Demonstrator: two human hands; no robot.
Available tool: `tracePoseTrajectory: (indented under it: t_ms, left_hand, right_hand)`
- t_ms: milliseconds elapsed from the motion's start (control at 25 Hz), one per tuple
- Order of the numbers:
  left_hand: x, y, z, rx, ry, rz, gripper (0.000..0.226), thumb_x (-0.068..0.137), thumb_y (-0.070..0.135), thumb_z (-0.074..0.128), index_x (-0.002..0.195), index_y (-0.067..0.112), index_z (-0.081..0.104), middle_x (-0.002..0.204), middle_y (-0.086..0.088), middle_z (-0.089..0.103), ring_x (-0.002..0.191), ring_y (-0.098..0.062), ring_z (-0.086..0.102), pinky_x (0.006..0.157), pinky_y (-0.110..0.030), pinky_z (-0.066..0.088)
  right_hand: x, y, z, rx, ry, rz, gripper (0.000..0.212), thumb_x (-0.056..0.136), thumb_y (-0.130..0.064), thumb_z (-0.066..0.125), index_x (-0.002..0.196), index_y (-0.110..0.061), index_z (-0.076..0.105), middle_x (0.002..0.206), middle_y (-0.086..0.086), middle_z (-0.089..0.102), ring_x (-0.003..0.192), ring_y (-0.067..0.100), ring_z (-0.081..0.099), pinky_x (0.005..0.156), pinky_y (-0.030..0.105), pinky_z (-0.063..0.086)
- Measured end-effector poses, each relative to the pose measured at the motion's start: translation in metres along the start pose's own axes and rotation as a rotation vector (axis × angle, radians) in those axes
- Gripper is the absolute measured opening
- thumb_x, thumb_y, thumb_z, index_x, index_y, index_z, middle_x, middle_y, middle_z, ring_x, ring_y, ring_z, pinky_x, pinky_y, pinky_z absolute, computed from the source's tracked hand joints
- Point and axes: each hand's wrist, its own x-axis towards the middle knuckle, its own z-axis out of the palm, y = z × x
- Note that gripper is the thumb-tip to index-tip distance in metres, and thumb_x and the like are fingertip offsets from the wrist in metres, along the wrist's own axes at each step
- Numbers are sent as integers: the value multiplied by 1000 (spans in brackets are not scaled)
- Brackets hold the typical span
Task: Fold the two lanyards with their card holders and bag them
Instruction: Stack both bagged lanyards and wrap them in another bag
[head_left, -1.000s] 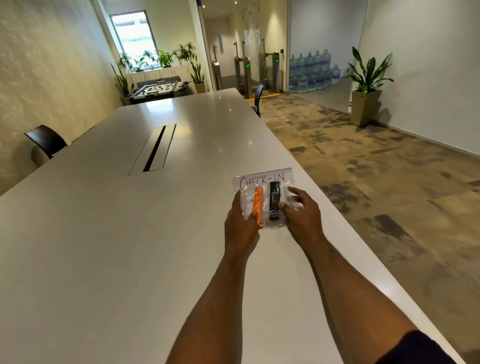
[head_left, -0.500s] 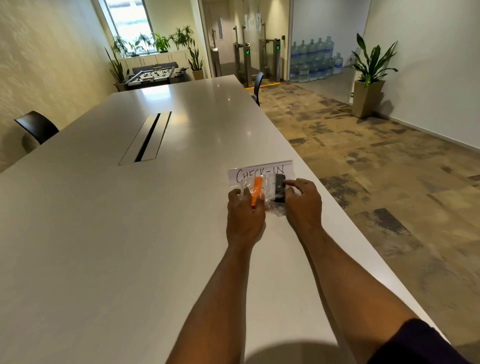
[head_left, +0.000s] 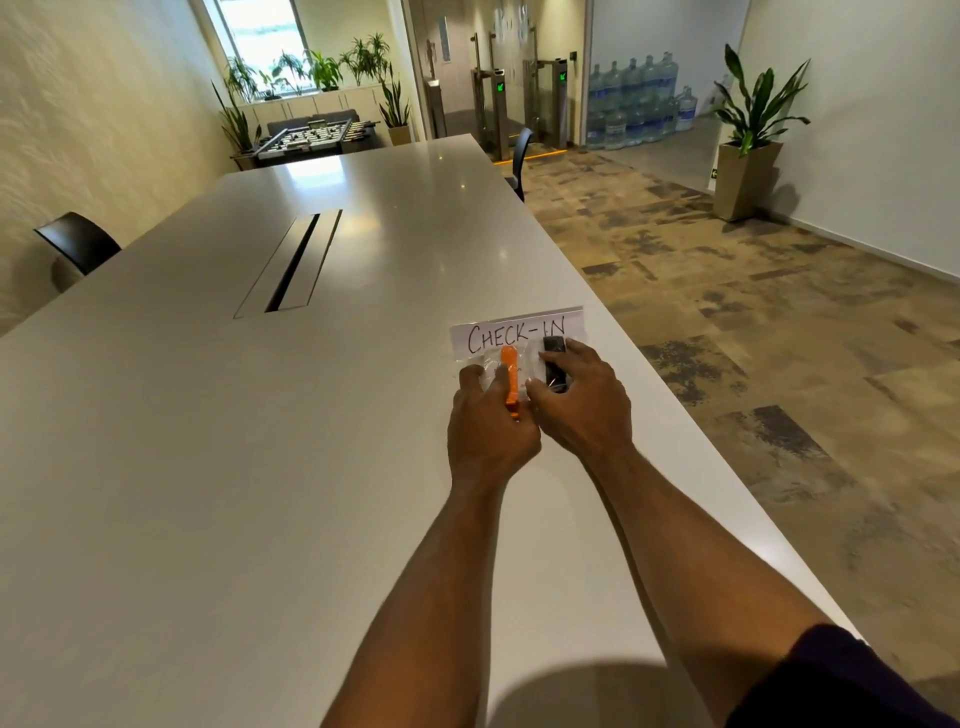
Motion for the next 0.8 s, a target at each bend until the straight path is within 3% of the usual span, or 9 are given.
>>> tracePoseTrajectory:
  t_ms: [120,200,440,560,640,720,800]
  left_hand:
    - [-2,3,1,-1,15,19,52,83,43,56,133,30,55,131,1,44,93,-25,67,71,-27,55]
    - [-2,2,1,3,18,17,48,84,41,57,129,28,58,130,1,46,90,-25,68,71,-28,56]
    - [-2,2,0,176,90,77,56,84,46,52,137,30,55,132,-1,58,112,-26,53,88,-34,48]
    - [-6,1,0,257,91,91,64,83,50,47,144,32,47,144,0,52,127,-27,46,99,-39,42]
    - [-9,0,-4,299,79,105,69,85,52,45,151,33,37,156,-1,40,139,-30,37,109,-45,37]
    - [-14,-1,-3,311,68,120,73,88,52,43,156,32,26,164,1,26,148,-29,25,117,-46,28]
    - [-28,-2,-8,288,77,127,74,92,49,40,159,28,16,167,4,16,153,-23,15,120,-41,20]
  right_hand:
    - [0,0,2,-67,-29,29,52,82,-56,61,128,-33,66,148,-6,54,119,22,64,94,40,54]
    - [0,0,4,-94,-27,26,50,84,-55,60,127,-31,67,150,-5,53,116,23,66,89,38,53]
    - [-2,1,6,-144,-23,-40,45,92,-49,54,129,-26,68,149,1,55,124,26,62,100,44,50]
    - [-3,3,7,-316,-133,-53,50,101,-51,38,143,-31,55,161,5,41,148,34,35,121,59,20]
    - [-4,2,7,-400,-134,-81,56,105,-55,24,154,-35,39,168,6,23,156,36,11,122,61,-4]
    - [-9,-1,6,-420,-88,-138,62,105,-56,13,160,-31,25,171,4,11,158,33,-1,123,57,-11]
    - [-17,-4,1,-405,-47,-240,65,105,-52,8,162,-23,19,171,5,7,158,28,-4,126,53,-6]
